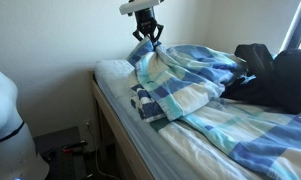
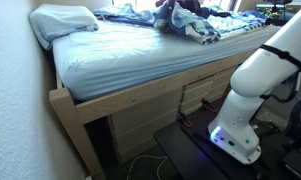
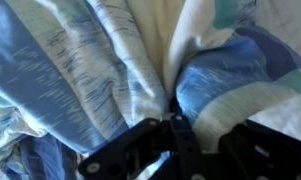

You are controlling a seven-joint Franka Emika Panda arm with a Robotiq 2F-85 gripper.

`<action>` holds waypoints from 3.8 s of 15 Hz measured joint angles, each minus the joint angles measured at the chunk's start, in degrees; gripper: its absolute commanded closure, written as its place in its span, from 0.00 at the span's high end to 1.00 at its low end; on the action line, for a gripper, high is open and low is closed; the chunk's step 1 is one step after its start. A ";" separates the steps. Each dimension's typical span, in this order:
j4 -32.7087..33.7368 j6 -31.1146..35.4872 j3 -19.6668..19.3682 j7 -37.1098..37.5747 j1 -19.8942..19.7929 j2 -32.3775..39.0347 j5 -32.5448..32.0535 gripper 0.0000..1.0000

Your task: Spread the bed

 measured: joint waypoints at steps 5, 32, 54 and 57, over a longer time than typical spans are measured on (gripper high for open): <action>0.39 0.00 0.27 0.02 -0.13 1.74 -0.02 0.03; 19.50 -3.39 16.28 -17.02 5.62 24.13 -0.07 0.03; 35.12 -18.72 20.74 -39.51 9.02 27.45 1.35 0.03; 36.50 -21.24 21.00 -42.73 9.09 27.39 2.18 0.03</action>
